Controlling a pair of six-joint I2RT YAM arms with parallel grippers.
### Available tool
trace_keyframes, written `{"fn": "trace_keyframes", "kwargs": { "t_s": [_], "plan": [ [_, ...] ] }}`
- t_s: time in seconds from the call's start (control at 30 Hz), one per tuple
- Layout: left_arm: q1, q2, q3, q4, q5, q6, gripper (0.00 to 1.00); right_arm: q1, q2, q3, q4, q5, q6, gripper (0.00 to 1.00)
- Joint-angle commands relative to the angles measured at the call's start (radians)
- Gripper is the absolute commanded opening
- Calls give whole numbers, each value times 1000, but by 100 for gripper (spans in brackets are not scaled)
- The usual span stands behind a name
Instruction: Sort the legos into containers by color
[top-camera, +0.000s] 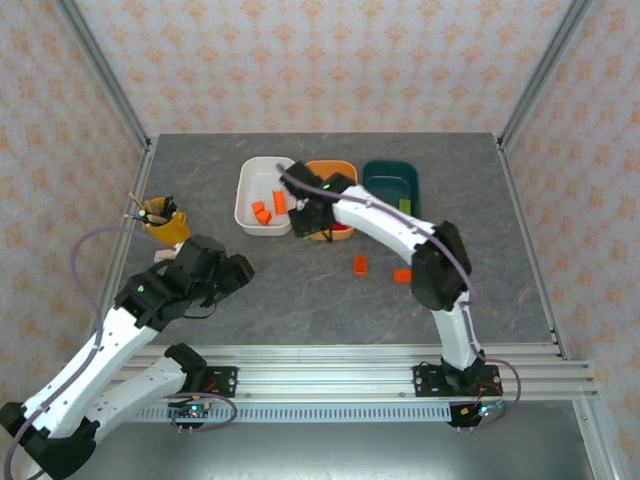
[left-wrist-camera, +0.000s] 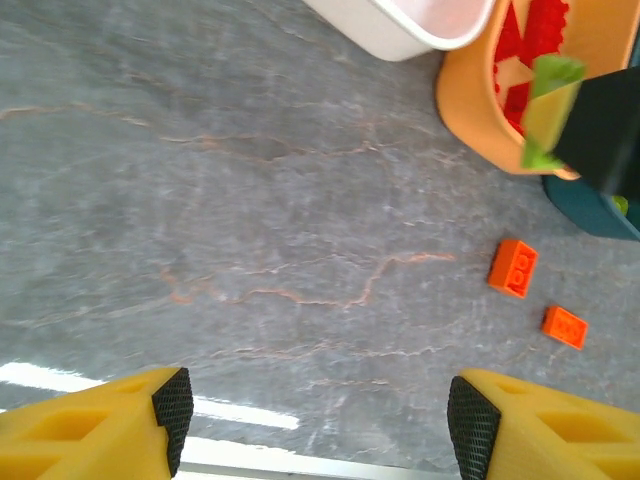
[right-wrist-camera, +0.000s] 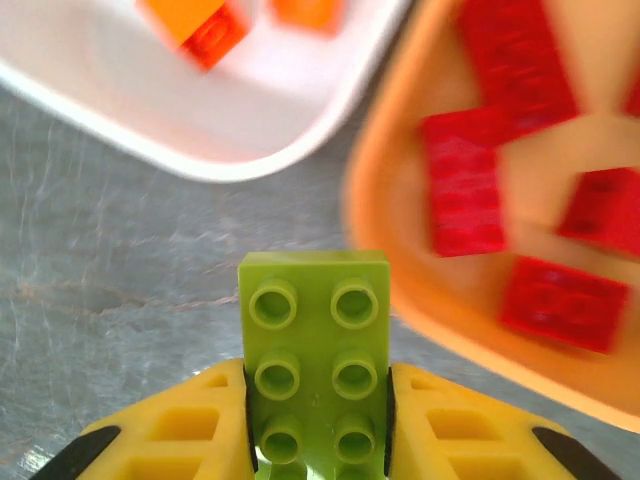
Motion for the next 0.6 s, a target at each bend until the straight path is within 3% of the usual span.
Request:
{"fn": "trace_keyframes", "kwargs": {
  "t_s": [0.0,0.23,0.57],
  "plan": [
    [-8,75,55,152,56,51,72,-128,-100,-65,9,9,55,31],
    [-35,328,230,276,85,111,72,-394,-56,-66,28,-38,135,32],
    [-78,654,554,300,97,200,72,-515,294,277,-80,-19,170,35]
  ]
}}
